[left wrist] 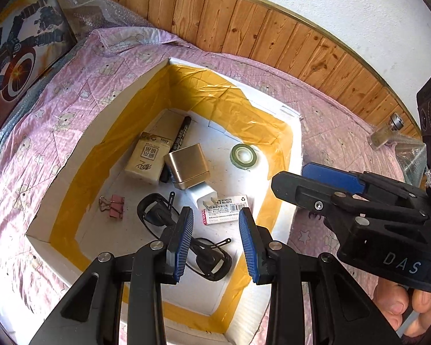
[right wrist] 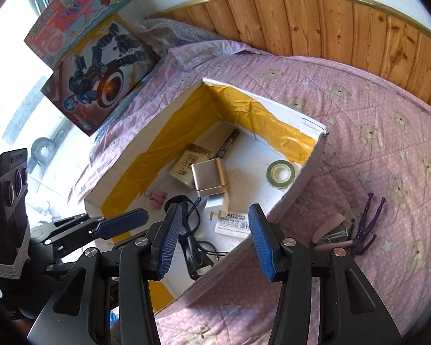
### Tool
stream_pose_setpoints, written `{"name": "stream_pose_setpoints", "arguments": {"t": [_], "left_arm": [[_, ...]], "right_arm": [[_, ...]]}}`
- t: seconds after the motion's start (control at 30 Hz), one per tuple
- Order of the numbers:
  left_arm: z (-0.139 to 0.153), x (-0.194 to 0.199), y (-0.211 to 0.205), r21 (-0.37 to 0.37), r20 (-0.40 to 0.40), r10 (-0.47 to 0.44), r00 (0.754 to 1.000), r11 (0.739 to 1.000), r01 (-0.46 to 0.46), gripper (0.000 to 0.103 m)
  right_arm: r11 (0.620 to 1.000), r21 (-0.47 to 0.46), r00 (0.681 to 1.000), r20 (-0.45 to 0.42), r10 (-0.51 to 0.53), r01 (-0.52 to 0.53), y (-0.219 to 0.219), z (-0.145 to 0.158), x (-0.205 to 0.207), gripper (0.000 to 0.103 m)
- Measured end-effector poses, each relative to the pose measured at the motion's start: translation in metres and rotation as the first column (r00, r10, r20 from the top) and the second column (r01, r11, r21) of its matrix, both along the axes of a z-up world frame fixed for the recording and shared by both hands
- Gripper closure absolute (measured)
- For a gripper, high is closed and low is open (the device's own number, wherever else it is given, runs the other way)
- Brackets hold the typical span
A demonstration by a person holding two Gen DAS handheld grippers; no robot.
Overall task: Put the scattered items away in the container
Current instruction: 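Withdraw both grippers toward the stapler and purple figure, then grasp the white stapler with the left gripper while the right grasps the purple figure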
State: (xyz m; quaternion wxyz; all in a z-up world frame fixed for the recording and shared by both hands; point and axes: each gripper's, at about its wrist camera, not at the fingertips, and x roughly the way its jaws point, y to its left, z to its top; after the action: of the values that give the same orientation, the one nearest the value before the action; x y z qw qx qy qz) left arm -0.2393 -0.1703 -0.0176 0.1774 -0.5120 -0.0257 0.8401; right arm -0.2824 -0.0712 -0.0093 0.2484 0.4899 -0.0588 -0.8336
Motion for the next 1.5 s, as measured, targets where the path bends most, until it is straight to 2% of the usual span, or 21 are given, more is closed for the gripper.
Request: {"name": "stream_pose_setpoints", "arguments": {"t": [0.17, 0.3, 0.57, 0.8, 0.93, 1.0, 1.03, 1.07, 1.2, 1.37, 1.4, 1.43, 1.5], "left_arm": [[0.010, 0.021, 0.023, -0.001, -0.056, -0.075, 0.996, 0.997, 0.075, 0.068], [0.015, 0.036, 0.049, -0.018, -0.099, -0.152, 0.983, 0.988, 0.151, 0.068], [0.014, 0.049, 0.103, 0.001, -0.124, -0.269, 0.955, 0.962, 0.272, 0.068], [-0.014, 0.038, 0.138, 0.022, -0.064, -0.308, 0.949, 0.951, 0.310, 0.066], [-0.033, 0.029, 0.150, 0.009, -0.042, -0.298, 0.954, 0.954, 0.298, 0.063], [-0.043, 0.021, 0.155, 0.007, -0.026, -0.283, 0.959, 0.959, 0.283, 0.063], [-0.048, 0.017, 0.157, 0.012, -0.020, -0.274, 0.962, 0.962, 0.274, 0.063], [-0.052, 0.013, 0.159, 0.013, -0.018, -0.264, 0.964, 0.964, 0.264, 0.062], [-0.074, -0.003, 0.172, 0.003, -0.012, -0.234, 0.972, 0.972, 0.235, 0.056], [-0.109, -0.020, 0.189, -0.062, -0.004, -0.226, 0.974, 0.972, 0.226, 0.056], [-0.114, -0.021, 0.191, -0.071, -0.018, -0.229, 0.973, 0.971, 0.227, 0.051], [-0.117, -0.021, 0.192, -0.085, -0.053, -0.227, 0.972, 0.971, 0.222, 0.037], [-0.124, -0.023, 0.198, -0.086, -0.057, -0.240, 0.969, 0.968, 0.235, 0.035]], "right_arm": [[0.991, -0.073, 0.994, 0.000, -0.113, 0.113, 0.046, -0.004, 0.017, 0.051], [0.969, -0.103, 0.974, 0.032, -0.223, 0.225, 0.093, -0.019, 0.026, 0.051], [0.922, 0.009, 0.918, 0.088, -0.386, 0.387, 0.153, -0.075, 0.016, 0.051], [0.912, 0.096, 0.910, 0.082, -0.406, 0.399, 0.160, -0.122, -0.022, 0.051], [0.930, 0.113, 0.927, 0.100, -0.362, 0.350, 0.159, -0.146, -0.045, 0.052], [0.940, 0.126, 0.942, 0.079, -0.327, 0.316, 0.161, -0.147, -0.048, 0.062], [0.940, 0.144, 0.944, 0.077, -0.321, 0.308, 0.163, -0.147, -0.047, 0.077], [0.940, 0.148, 0.943, 0.079, -0.322, 0.309, 0.169, -0.146, -0.046, 0.082], [0.917, 0.184, 0.928, 0.053, -0.369, 0.354, 0.203, -0.141, -0.037, 0.083], [0.909, 0.151, 0.913, 0.069, -0.402, 0.388, 0.238, -0.143, -0.019, 0.083], [0.910, 0.139, 0.913, 0.072, -0.402, 0.390, 0.240, -0.144, -0.015, 0.083], [0.911, 0.133, 0.913, 0.072, -0.401, 0.389, 0.241, -0.144, -0.013, 0.083], [0.913, 0.122, 0.915, 0.069, -0.399, 0.389, 0.242, -0.145, -0.008, 0.083]]}}
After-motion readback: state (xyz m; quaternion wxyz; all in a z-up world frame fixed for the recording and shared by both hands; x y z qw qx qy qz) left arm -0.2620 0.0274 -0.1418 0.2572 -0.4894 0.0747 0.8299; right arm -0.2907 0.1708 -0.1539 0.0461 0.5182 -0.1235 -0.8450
